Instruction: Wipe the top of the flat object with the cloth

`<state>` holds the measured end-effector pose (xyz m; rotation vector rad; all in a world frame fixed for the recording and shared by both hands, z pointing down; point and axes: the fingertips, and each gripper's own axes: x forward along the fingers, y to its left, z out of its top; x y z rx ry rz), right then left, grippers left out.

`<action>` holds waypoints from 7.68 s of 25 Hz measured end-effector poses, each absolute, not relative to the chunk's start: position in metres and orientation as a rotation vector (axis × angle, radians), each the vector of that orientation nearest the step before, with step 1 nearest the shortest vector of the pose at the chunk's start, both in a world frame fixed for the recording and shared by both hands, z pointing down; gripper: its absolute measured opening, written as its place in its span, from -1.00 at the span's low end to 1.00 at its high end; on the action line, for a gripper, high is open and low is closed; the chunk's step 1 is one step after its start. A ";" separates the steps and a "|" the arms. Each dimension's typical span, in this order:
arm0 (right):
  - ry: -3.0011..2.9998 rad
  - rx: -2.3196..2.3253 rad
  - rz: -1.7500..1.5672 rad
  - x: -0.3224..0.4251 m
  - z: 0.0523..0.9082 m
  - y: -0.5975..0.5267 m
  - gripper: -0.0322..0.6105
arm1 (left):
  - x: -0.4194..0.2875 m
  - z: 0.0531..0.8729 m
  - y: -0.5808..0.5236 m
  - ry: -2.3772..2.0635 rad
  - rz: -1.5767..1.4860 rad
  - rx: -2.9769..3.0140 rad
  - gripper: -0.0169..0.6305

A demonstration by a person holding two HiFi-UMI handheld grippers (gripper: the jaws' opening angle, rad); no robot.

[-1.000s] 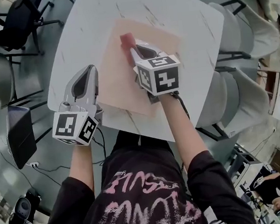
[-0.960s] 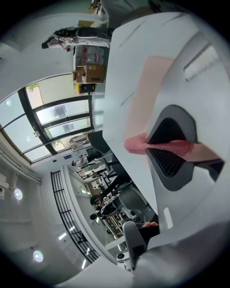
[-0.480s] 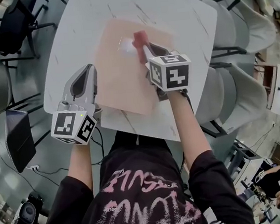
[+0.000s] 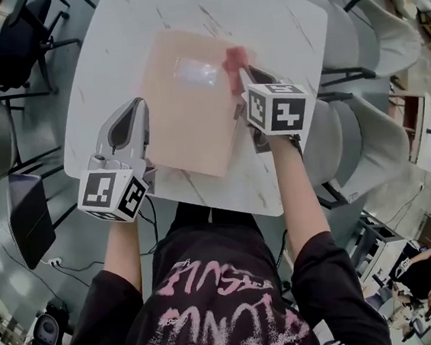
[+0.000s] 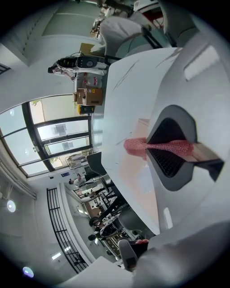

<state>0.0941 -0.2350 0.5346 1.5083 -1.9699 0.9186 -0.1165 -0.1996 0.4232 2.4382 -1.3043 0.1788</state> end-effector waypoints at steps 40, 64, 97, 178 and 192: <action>-2.258 1.054 0.964 -0.115 0.511 -0.188 -0.74 | -0.177 0.416 -0.174 -1.444 0.132 2.363 -0.95; -2.100 1.317 1.035 -0.005 0.526 -0.187 -0.74 | -0.141 0.417 -0.170 -1.354 0.137 2.411 -0.95; -2.106 1.488 1.009 0.056 0.488 -0.189 -0.74 | -0.107 0.413 -0.169 -1.298 0.123 2.440 -0.95; -2.045 1.371 1.068 0.046 0.530 -0.120 -0.74 | -0.100 0.413 -0.145 -1.329 0.151 2.449 -0.95; -2.193 1.502 0.935 0.050 0.494 -0.127 -0.74 | -0.109 0.396 -0.138 -1.354 0.137 2.457 -0.95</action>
